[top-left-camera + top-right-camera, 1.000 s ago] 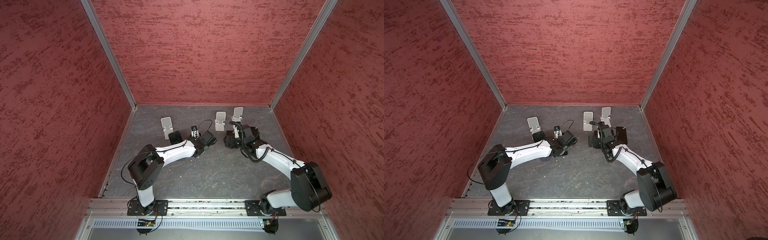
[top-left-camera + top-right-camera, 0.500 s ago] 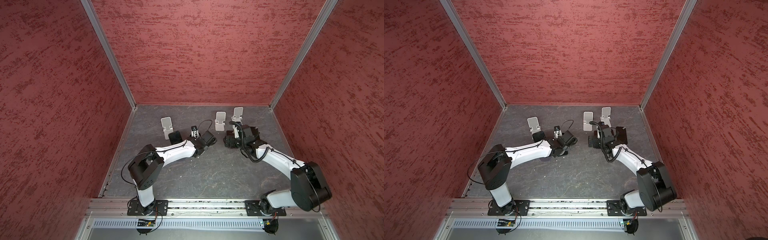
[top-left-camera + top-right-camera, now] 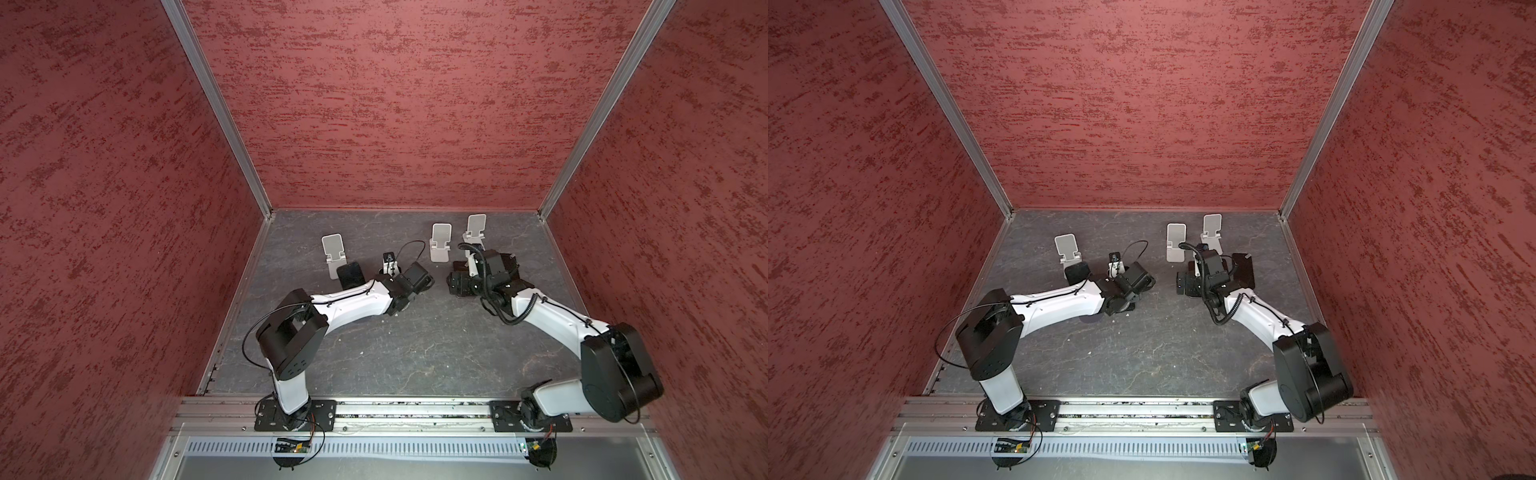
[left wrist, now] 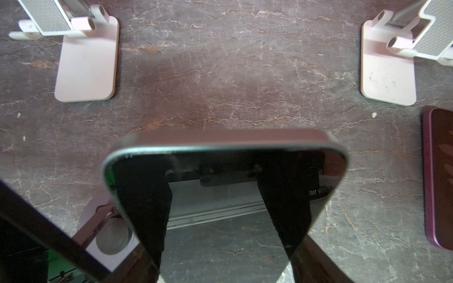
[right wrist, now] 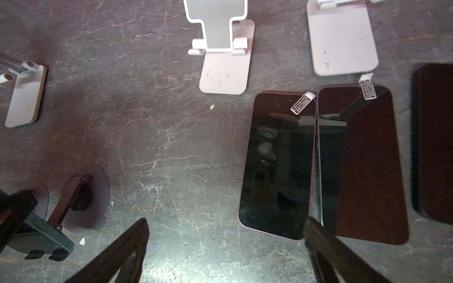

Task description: Remove the phone from the phone stand

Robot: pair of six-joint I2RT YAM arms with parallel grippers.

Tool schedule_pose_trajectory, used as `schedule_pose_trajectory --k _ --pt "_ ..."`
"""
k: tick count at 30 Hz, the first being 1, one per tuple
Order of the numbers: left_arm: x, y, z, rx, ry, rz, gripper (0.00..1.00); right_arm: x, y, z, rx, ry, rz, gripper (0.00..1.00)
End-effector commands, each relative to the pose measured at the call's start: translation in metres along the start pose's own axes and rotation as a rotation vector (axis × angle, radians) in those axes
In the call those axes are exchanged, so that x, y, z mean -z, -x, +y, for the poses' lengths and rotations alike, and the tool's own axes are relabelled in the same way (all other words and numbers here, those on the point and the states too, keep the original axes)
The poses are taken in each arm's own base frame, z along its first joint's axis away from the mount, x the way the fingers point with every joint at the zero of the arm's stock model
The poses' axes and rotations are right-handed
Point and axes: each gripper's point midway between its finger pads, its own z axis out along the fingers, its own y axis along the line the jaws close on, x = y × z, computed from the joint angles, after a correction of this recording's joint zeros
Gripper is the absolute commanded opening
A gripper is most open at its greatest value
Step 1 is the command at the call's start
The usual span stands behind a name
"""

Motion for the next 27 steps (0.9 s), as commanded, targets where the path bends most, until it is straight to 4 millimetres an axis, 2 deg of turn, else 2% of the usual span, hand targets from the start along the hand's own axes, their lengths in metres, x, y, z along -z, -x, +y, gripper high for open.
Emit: schedule_pose_trajectory --k 1,27 --pt "0.002 0.002 0.002 -0.039 0.029 -0.020 0.65 -0.001 0.004 0.005 0.002 0.018 -0.015 0.99" --pt "0.025 0.014 -0.005 -0.075 0.000 -0.071 0.64 -0.002 0.003 0.007 -0.004 0.029 -0.013 0.99"
